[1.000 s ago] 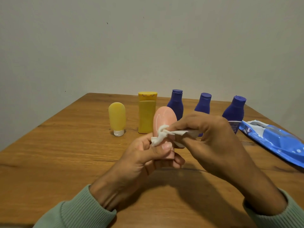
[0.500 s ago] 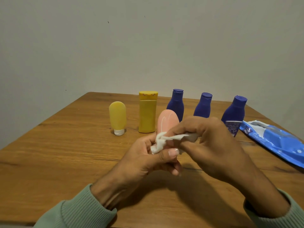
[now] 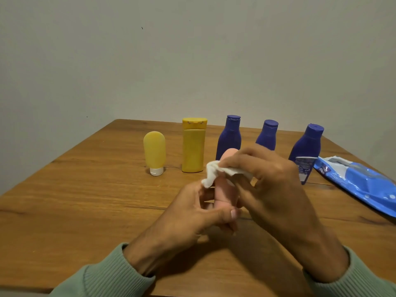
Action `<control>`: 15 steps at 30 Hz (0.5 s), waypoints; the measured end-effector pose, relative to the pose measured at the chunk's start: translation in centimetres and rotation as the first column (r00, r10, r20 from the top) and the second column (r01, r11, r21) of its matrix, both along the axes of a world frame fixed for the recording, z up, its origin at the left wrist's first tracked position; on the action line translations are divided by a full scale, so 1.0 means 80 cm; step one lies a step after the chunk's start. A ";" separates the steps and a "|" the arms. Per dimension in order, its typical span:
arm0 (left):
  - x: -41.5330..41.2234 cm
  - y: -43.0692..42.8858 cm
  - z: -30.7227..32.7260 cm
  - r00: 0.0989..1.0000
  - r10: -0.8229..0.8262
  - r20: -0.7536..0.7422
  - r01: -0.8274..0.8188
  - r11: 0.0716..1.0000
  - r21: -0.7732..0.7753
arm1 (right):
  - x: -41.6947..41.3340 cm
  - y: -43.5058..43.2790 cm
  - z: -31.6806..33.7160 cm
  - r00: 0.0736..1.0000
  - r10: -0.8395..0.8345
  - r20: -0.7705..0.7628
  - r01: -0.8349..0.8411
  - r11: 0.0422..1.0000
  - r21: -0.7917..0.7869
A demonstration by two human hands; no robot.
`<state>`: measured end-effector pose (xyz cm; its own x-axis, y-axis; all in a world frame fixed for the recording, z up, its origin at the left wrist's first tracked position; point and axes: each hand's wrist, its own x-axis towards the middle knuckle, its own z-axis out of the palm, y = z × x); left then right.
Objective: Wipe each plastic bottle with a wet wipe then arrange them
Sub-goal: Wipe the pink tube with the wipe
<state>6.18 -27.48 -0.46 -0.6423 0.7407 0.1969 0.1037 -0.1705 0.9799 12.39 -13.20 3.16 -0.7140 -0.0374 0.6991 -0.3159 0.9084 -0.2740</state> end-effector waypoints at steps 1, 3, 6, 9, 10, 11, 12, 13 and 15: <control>0.000 0.001 0.000 1.000 -0.011 0.027 0.011 1.000 0.005 | -0.002 0.001 0.000 1.000 -0.017 -0.022 0.017 1.000 -0.017; -0.001 0.001 0.001 0.998 -0.023 0.061 0.022 0.999 0.024 | -0.005 0.002 0.001 0.999 -0.019 -0.032 0.017 0.998 -0.066; -0.001 -0.001 0.004 0.992 -0.033 0.119 0.027 0.999 0.044 | -0.004 0.002 0.005 0.998 0.020 0.063 -0.012 0.992 -0.124; -0.004 -0.005 0.001 0.993 -0.042 0.110 0.037 0.998 0.043 | 0.002 -0.001 0.015 0.968 0.072 0.240 -0.038 0.989 -0.143; -0.006 -0.005 0.000 0.994 -0.036 0.107 0.033 0.999 0.037 | 0.004 -0.002 0.018 0.950 0.094 0.299 -0.050 0.987 -0.151; -0.008 -0.004 0.001 0.994 -0.030 0.108 0.027 0.999 0.027 | 0.004 -0.002 0.020 0.933 0.108 0.343 -0.056 0.986 -0.159; -0.008 -0.004 0.001 0.993 -0.026 0.113 0.023 0.999 0.024 | 0.005 -0.002 0.021 0.926 0.110 0.362 -0.055 0.986 -0.159; -0.008 -0.003 0.001 0.993 -0.029 0.117 0.025 0.999 0.030 | 0.005 -0.002 0.021 0.930 0.104 0.353 -0.052 0.987 -0.154; -0.007 -0.003 0.002 0.992 -0.043 0.115 0.039 0.998 0.041 | 0.004 -0.002 0.017 0.960 0.071 0.270 -0.038 0.991 -0.128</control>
